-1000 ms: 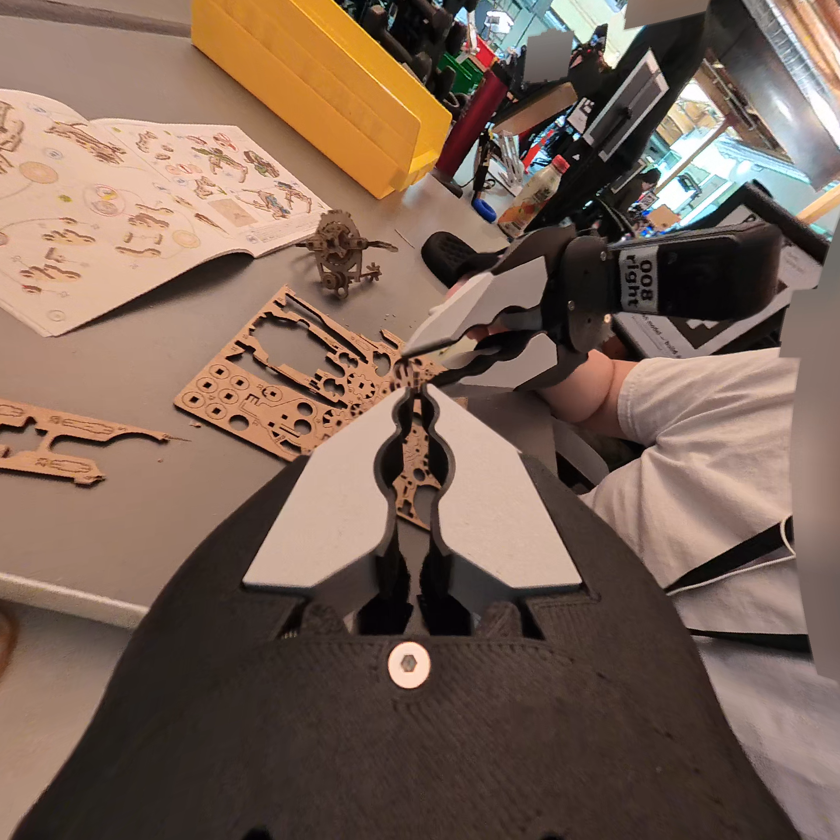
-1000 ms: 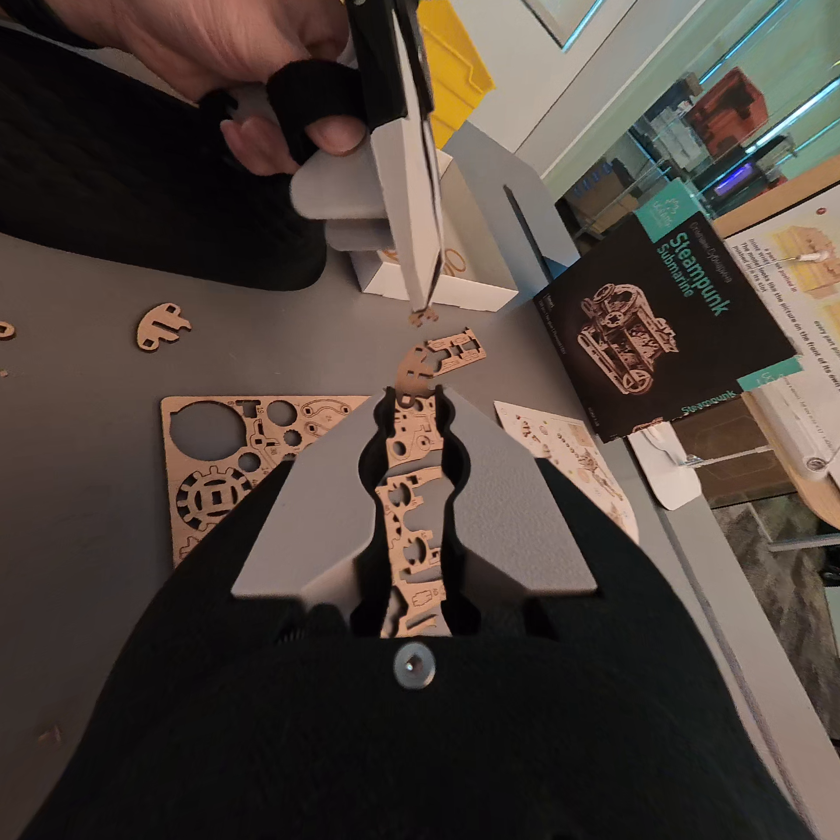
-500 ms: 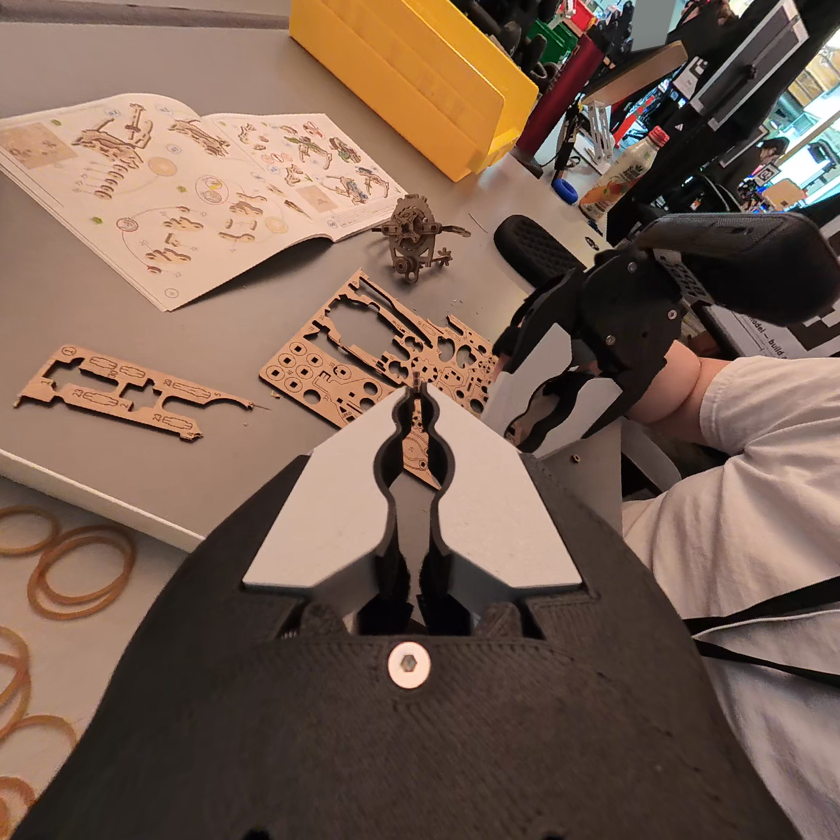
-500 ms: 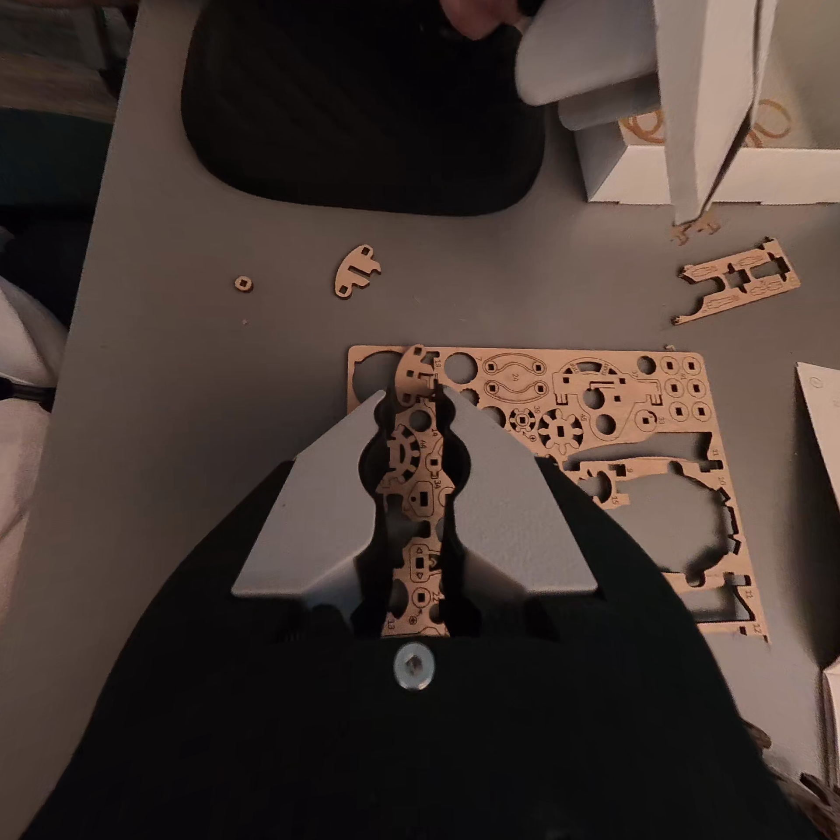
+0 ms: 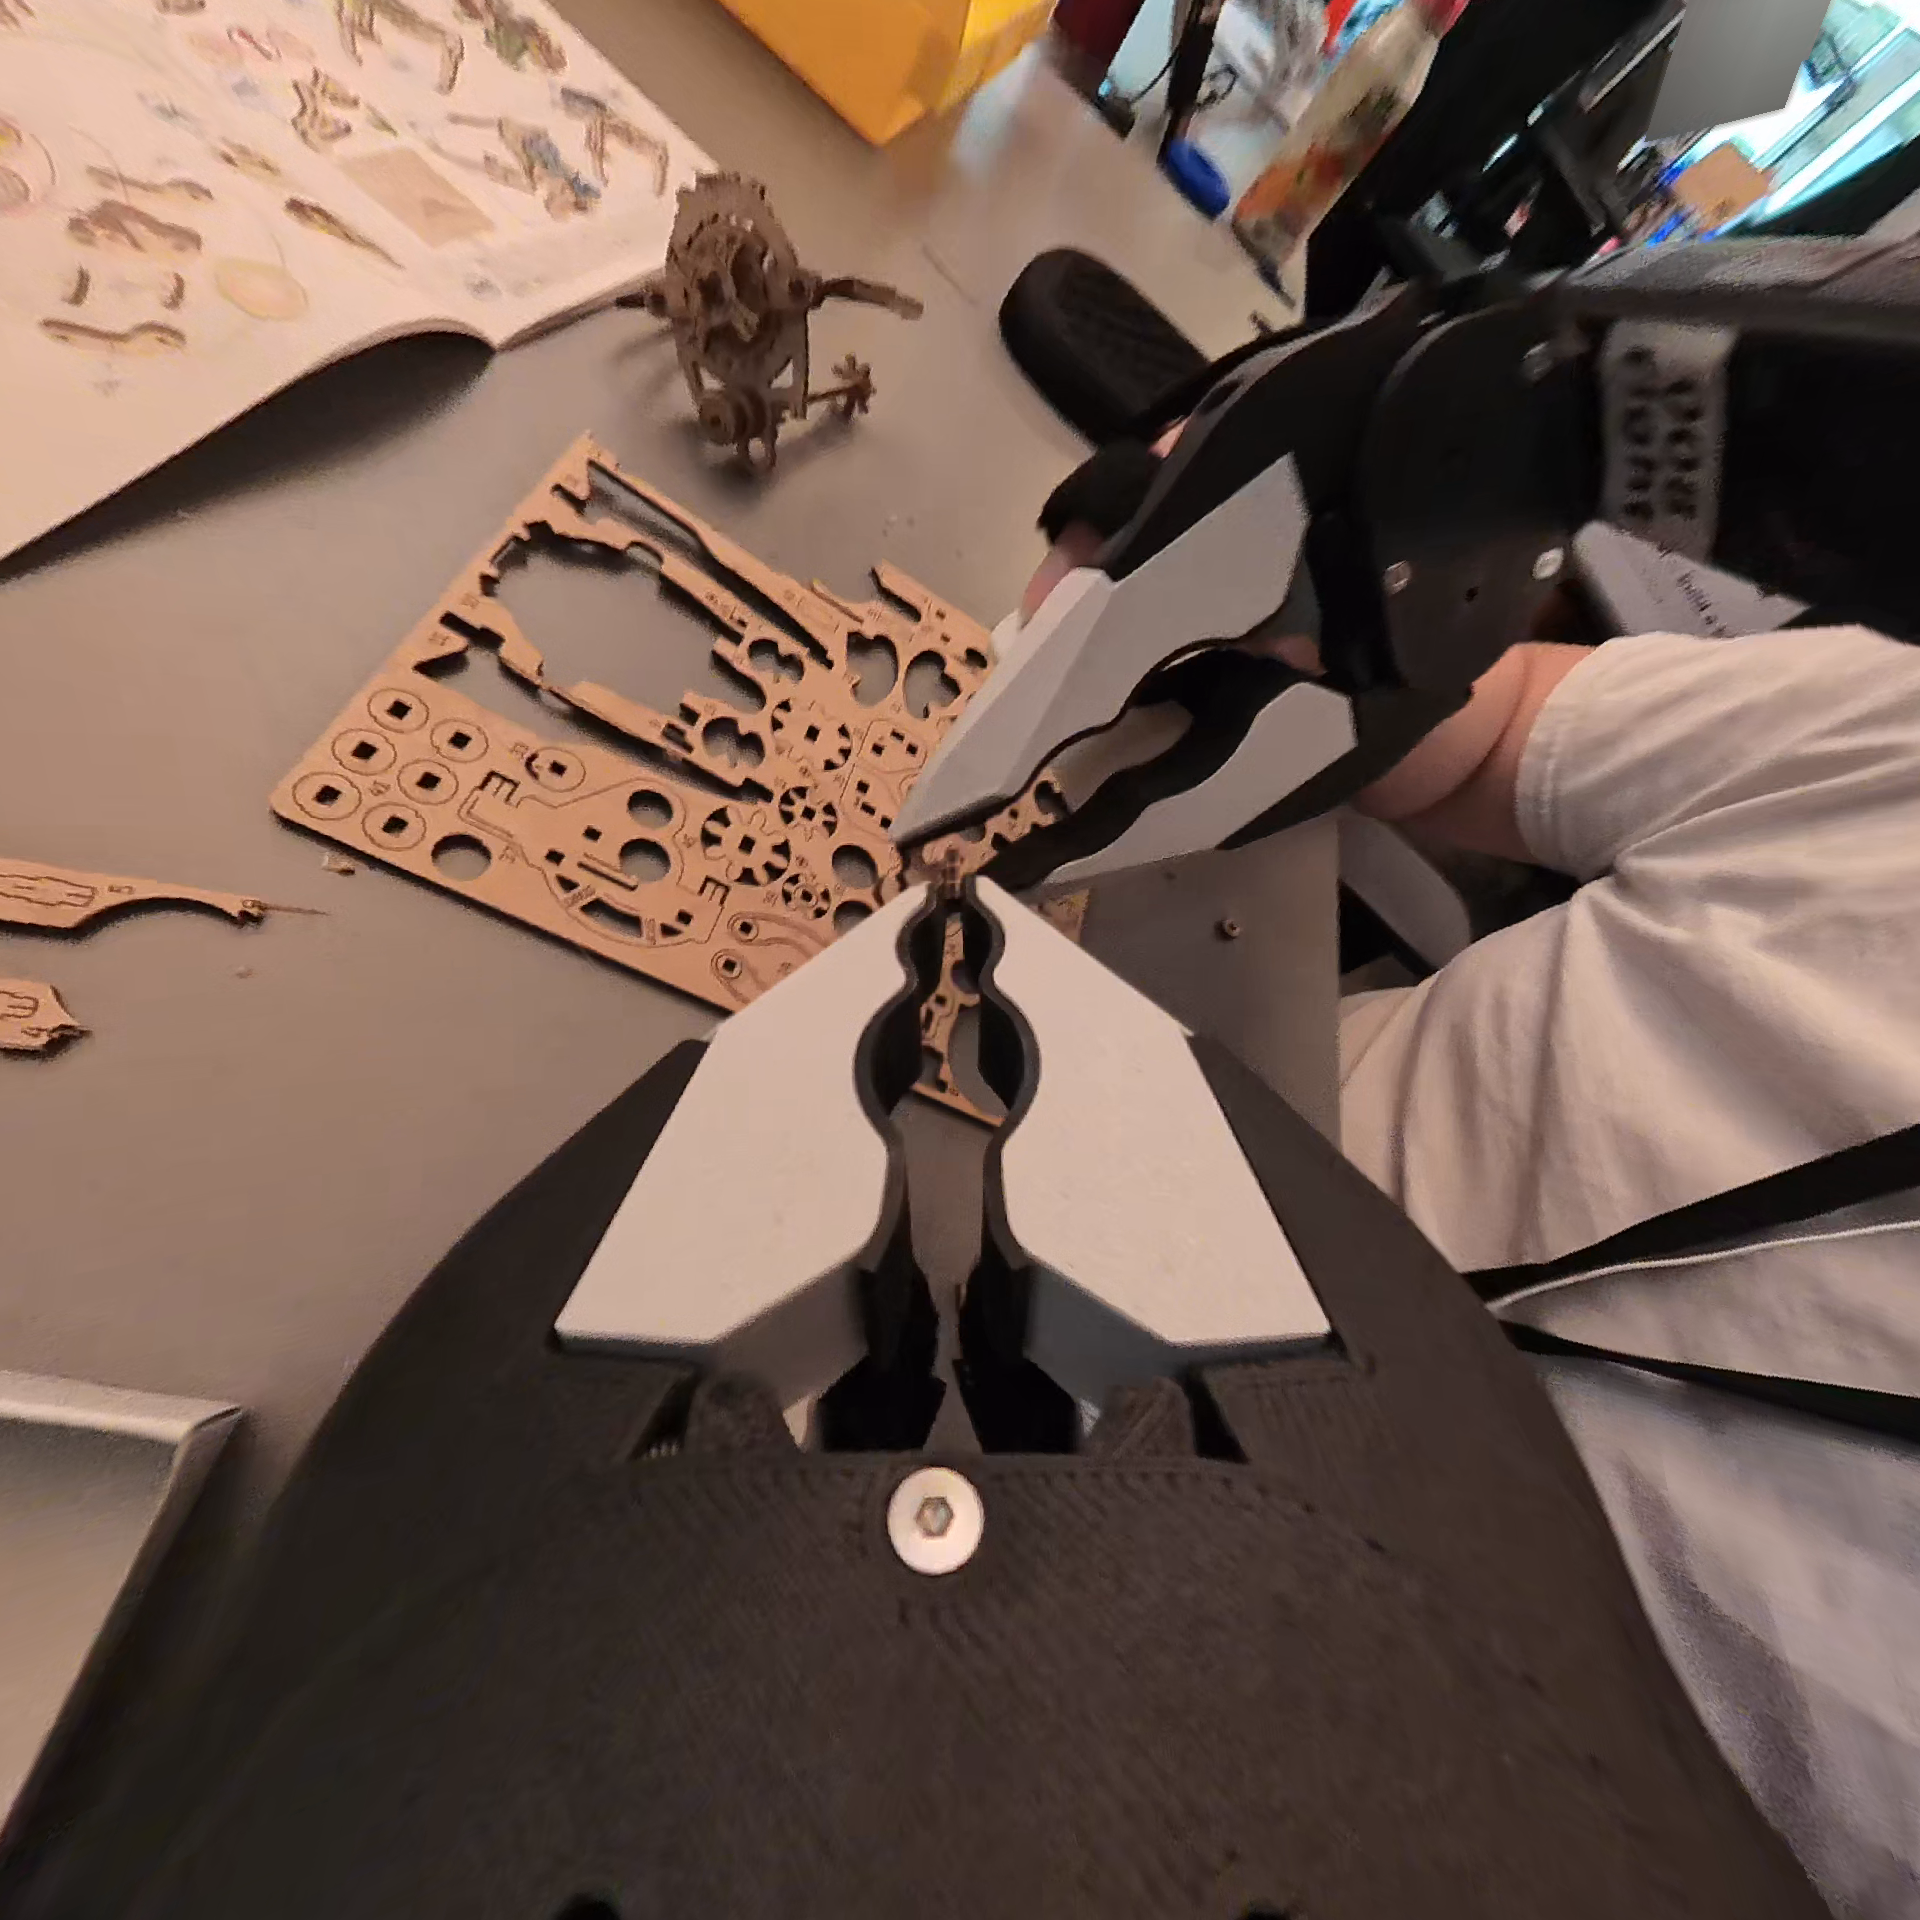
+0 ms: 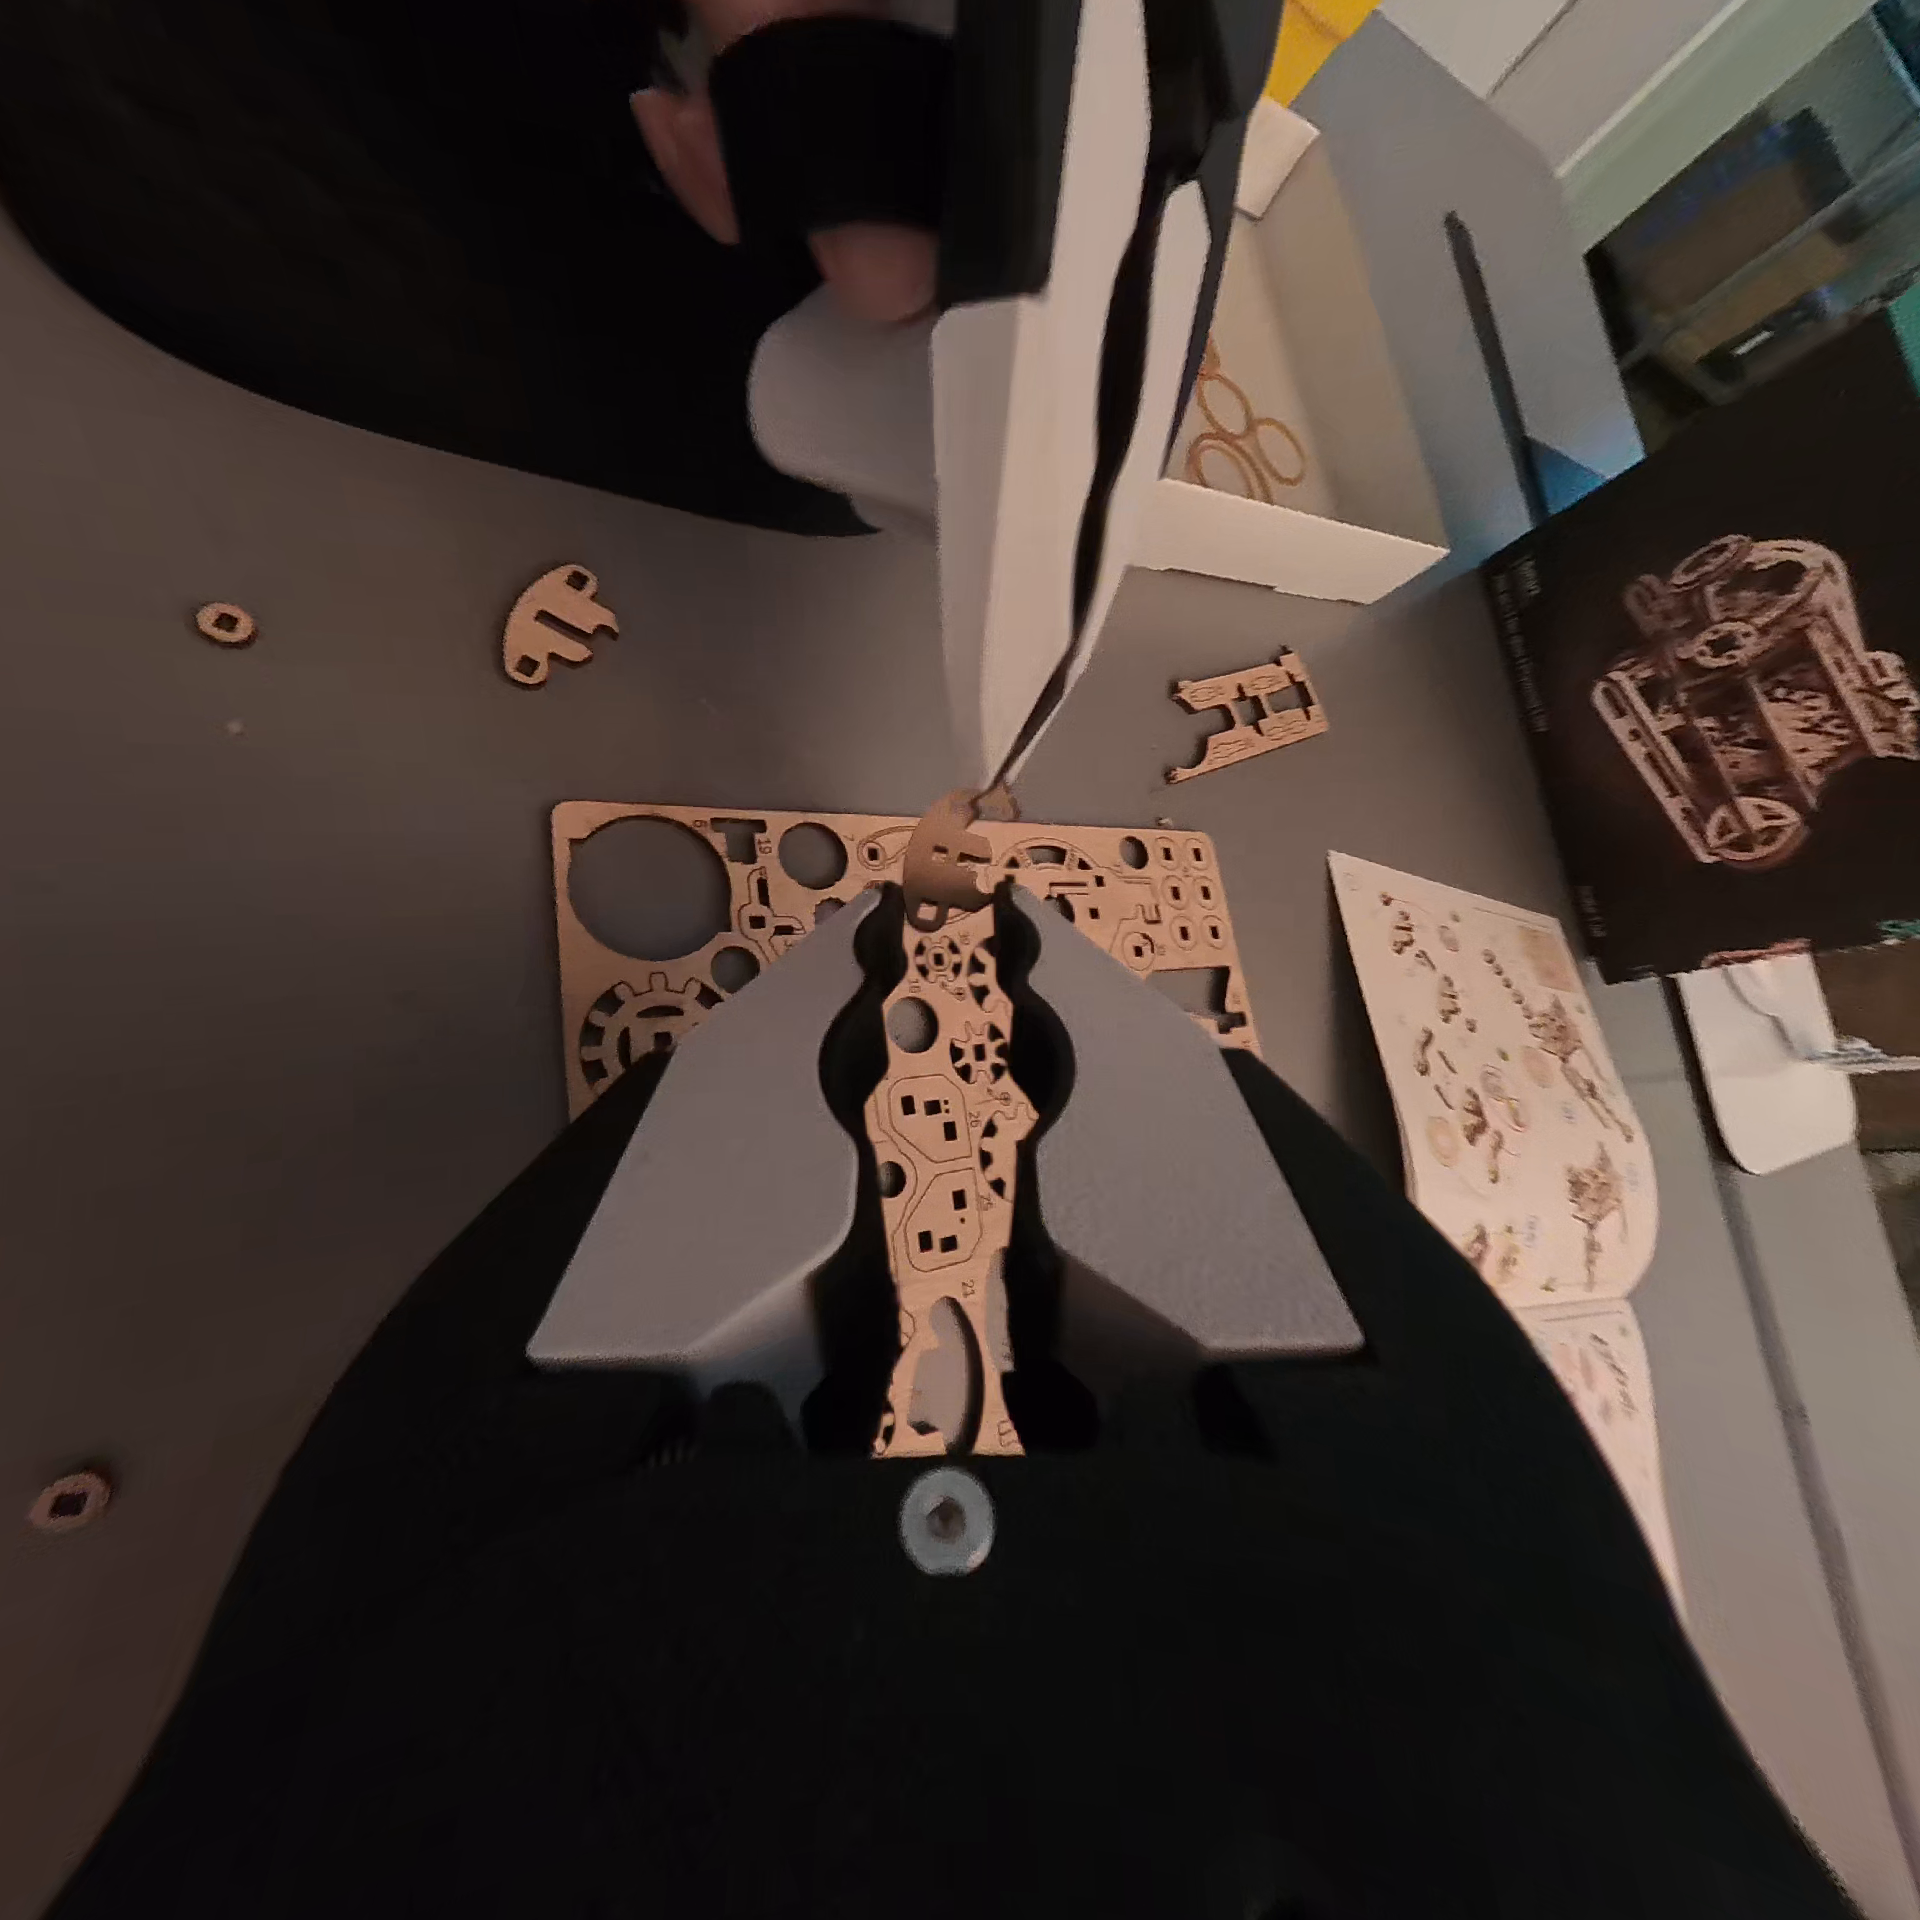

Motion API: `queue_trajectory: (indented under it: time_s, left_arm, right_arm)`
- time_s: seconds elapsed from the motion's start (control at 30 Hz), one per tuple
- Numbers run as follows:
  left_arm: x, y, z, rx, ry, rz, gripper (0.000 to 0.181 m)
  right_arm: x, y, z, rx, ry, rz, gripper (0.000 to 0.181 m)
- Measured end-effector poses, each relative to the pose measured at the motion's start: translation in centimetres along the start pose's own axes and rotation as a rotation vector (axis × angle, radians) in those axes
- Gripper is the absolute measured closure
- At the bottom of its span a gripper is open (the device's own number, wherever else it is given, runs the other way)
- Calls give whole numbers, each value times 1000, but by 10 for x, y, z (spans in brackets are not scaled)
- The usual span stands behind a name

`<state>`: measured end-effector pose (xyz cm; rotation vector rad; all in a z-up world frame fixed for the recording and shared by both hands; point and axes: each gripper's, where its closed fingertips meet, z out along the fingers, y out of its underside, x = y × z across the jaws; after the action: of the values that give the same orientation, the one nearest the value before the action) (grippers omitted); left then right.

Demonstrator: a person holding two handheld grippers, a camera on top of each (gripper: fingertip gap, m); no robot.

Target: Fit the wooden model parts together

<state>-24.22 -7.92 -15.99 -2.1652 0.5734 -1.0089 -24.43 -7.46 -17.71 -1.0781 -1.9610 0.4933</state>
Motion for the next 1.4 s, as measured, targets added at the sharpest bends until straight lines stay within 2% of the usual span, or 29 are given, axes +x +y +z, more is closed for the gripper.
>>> queue_trajectory:
  time_s: [0.17, 0.47, 0.67, 0.77, 0.87, 0.93, 1.0, 1.17, 1.27, 1.4]
  left_arm:
    - [-7, 5, 2, -26, -38, -21, 180]
    - [-14, 8, 5, -25, -49, -55, 180]
    - [-15, 8, 5, -20, -31, -86, 180]
    - [-10, 3, 4, 11, 27, -121, 180]
    - [-2, -6, 1, 56, 74, -84, 180]
    - [-1, -11, -1, 69, 39, 20, 180]
    - [-2, -15, -4, 72, -58, 184, 180]
    - [0, -38, -20, 150, -432, 744, 180]
    - [8, -45, -24, 174, -619, 1037, 180]
    - [7, -44, -21, 124, -841, 1344, 180]
  right_arm:
    - [12, -5, -4, -29, 147, -114, 166]
    - [12, -3, 1, -75, 210, -218, 166]
    - [12, -1, 2, -75, 203, -198, 166]
    - [16, 2, 2, -84, 209, -179, 166]
    - [15, 6, 4, -67, 156, -71, 166]
    - [15, 5, 2, -17, 86, 76, 166]
    - [19, 4, -3, 34, 18, 230, 166]
    - [22, 1, -22, 130, -174, 469, 166]
    - [29, 1, -31, 162, -193, 544, 166]
    - [45, -4, -44, 253, -196, 661, 167]
